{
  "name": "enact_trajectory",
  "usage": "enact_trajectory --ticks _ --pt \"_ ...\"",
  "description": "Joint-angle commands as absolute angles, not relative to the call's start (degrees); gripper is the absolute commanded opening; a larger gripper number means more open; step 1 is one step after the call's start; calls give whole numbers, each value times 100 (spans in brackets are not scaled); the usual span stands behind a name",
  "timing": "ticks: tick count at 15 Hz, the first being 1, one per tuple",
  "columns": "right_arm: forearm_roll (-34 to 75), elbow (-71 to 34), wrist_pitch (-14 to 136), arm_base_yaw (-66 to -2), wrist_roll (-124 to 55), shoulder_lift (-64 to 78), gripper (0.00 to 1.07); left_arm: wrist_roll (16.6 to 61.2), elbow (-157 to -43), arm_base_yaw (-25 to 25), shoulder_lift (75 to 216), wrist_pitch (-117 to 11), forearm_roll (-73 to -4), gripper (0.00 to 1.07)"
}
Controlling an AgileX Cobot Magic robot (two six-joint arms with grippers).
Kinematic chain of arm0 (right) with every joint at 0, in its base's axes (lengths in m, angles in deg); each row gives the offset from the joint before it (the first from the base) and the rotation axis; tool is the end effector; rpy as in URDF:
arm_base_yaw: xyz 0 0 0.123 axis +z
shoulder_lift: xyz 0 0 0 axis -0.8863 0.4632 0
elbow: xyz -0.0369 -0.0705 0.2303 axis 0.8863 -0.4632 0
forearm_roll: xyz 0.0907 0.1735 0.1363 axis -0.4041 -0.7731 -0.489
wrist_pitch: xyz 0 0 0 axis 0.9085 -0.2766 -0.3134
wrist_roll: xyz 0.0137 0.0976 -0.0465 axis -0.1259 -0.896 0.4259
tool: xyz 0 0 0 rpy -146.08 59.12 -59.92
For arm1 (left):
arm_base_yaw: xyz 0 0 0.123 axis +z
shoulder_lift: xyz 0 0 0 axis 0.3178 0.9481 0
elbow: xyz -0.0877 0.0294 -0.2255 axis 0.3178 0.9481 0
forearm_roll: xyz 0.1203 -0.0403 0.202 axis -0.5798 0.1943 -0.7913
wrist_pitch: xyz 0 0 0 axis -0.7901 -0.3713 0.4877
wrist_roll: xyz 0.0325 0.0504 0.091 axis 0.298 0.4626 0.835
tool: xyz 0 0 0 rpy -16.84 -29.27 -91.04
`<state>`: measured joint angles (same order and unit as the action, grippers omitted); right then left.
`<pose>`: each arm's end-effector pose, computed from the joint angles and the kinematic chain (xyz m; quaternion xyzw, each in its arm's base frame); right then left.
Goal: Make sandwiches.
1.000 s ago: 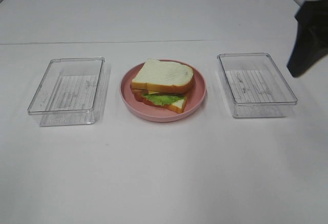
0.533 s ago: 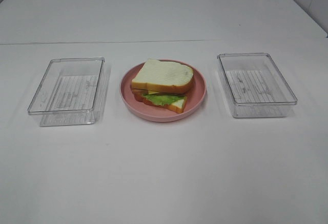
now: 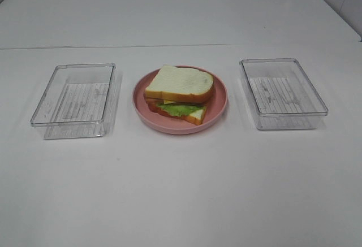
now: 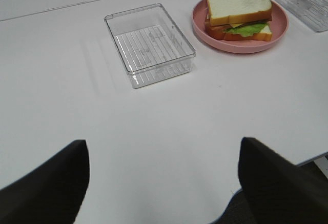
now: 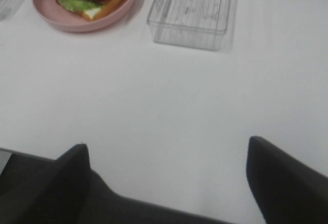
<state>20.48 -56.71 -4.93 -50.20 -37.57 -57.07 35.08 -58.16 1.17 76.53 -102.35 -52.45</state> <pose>0.0484 0.0115 0.2596 -0.1022 0.8726 0.0510 0.4749 0.0387 -0.0128 0.2636 0.1284 0.8404 -0.0833 0.5200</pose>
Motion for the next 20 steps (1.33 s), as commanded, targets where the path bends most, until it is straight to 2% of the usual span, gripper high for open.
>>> enact_trajectory --ticks 1,12,15,16,17,20 --pt "1974 -5740 -304 -5026 -3620 -6171 78 3508 -5804 128 7539 -10184 -5233 76" --pt "1968 -5740 -298 -5026 -3637 -6217 78 3508 -5804 128 7539 -10184 -5233 76" --pt "1974 -5740 -298 -5198 -3643 -6217 78 3508 -5804 192 7539 -10184 -5233 76" --pt "1962 -5740 -298 -5777 -3643 -6217 78 3508 -5804 581 7539 -10184 -5216 76" --pt "1962 -5740 -298 -6034 -3643 -6217 78 3508 -5804 862 7539 -10184 -5216 76" --pt "1962 -5740 -298 -6378 -3643 -6223 78 3508 -5804 1475 7539 -10184 -5216 76"
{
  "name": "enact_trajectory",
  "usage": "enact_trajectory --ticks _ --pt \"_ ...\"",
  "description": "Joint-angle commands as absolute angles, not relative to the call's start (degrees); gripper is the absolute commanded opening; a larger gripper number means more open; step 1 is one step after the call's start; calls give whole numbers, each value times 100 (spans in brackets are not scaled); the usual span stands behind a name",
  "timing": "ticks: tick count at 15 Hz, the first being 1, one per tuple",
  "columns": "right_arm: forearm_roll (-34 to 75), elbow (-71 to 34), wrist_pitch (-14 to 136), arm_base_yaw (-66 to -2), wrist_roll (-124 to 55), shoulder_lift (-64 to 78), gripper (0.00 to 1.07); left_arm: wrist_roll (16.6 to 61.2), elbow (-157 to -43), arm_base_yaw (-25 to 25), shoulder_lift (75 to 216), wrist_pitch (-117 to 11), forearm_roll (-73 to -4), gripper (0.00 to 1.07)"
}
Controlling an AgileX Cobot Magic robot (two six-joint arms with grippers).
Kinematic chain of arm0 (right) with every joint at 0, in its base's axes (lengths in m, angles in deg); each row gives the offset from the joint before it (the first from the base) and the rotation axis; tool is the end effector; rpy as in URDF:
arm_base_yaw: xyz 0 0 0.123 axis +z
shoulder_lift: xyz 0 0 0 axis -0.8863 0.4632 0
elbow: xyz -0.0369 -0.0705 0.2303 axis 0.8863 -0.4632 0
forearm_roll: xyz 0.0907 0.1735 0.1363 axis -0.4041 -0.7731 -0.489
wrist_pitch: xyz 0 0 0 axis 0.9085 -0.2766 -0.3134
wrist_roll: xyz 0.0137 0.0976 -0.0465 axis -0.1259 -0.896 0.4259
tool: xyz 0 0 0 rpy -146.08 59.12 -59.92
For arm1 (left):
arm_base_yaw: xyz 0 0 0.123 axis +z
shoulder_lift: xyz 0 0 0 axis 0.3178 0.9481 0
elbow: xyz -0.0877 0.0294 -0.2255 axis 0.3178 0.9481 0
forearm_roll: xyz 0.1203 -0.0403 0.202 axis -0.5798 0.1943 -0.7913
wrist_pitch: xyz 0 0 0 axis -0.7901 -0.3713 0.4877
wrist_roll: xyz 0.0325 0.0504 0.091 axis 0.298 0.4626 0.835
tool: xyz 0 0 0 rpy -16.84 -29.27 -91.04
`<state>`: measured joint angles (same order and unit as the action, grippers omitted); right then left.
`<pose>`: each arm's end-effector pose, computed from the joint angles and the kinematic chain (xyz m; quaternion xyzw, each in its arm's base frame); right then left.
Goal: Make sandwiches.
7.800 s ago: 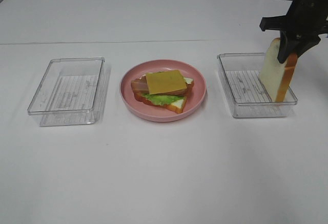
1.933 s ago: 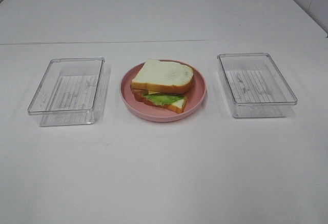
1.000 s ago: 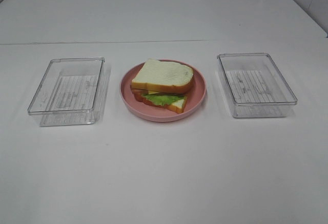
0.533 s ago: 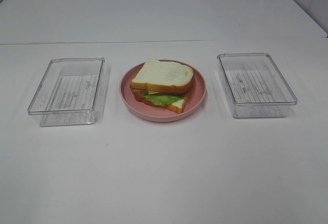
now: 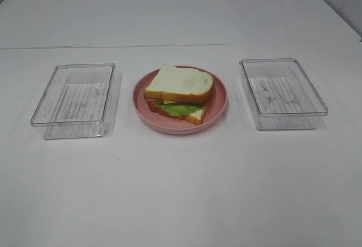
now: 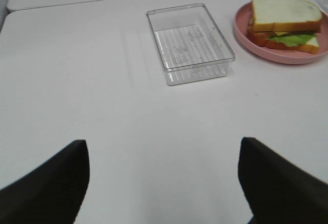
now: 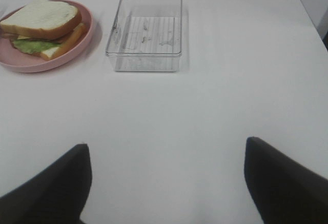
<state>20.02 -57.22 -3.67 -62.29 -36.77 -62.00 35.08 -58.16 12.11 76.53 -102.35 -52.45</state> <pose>0.0399 0.0018 0.2630 -0.0158 0.8536 0.0007 0.5206 0.0404 -0.0053 0.2636 0.0477 0.8488 -0.0334 0.5255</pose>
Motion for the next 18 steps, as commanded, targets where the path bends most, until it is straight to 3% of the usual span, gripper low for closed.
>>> enact_trajectory --ticks 1,4,18 --pt "1957 -5740 -298 -6372 -3643 -6228 78 3508 -5804 1675 7539 -10184 -5216 76" --pt "1957 -5740 -298 -6367 -3643 -6286 78 3508 -5804 2082 7504 -10184 -5216 76" --pt "1957 -5740 -298 -6361 -3643 -6286 78 3571 -5804 1899 7504 -10184 -5216 76"
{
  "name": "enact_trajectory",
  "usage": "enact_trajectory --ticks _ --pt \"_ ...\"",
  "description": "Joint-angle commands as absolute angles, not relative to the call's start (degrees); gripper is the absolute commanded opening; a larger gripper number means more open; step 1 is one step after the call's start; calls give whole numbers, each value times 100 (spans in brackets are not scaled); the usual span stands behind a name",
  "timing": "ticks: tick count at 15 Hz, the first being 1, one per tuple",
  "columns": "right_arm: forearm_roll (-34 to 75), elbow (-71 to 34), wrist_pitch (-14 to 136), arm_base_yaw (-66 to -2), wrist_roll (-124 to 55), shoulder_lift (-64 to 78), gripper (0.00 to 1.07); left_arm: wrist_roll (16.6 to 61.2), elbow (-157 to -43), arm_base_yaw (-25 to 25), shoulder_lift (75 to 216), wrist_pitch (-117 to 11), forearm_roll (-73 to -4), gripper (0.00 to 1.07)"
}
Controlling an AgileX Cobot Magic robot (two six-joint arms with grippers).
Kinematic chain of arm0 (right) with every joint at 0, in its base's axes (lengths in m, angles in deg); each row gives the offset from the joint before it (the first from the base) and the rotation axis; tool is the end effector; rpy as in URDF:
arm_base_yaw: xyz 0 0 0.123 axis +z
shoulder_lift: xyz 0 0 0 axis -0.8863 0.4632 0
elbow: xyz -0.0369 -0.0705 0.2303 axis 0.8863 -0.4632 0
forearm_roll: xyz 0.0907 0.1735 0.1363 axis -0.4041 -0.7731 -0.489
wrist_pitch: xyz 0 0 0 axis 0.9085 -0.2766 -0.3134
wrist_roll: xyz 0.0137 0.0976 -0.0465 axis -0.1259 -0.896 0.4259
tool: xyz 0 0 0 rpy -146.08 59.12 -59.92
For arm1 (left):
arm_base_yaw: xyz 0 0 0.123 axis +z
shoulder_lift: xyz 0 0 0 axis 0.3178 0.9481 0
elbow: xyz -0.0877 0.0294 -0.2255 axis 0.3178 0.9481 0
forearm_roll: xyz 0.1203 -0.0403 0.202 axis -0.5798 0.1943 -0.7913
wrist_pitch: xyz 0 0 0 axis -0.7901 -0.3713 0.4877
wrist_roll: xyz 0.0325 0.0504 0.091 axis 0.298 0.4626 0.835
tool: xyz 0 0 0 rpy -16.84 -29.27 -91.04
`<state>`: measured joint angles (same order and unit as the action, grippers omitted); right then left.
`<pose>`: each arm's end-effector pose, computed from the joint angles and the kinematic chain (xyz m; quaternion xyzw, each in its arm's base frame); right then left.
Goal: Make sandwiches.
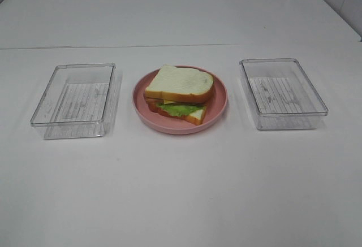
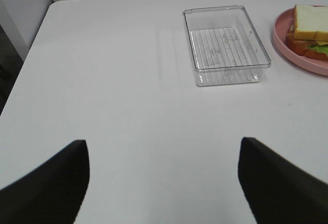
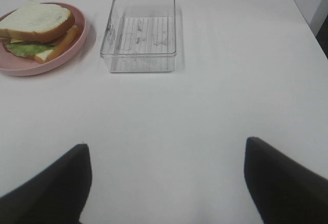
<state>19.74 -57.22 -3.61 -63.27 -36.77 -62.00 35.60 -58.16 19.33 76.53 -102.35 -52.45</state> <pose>0.0399 0.0016 0.2631 -0.0086 0.8534 -0.0013 0.5211 0.0408 -0.0001 0.2636 -0.0020 0.8501 0.0021 0.5266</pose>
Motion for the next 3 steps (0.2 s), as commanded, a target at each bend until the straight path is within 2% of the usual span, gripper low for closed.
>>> enact_trajectory --ticks 1,3 --pt "1957 -5740 -298 -6361 -3643 -6286 78 3571 -5804 1899 7504 -10184 -5216 76" --pt "1957 -5740 -298 -6361 -3643 -6286 78 3571 -5804 1899 7504 -10184 -5216 76"
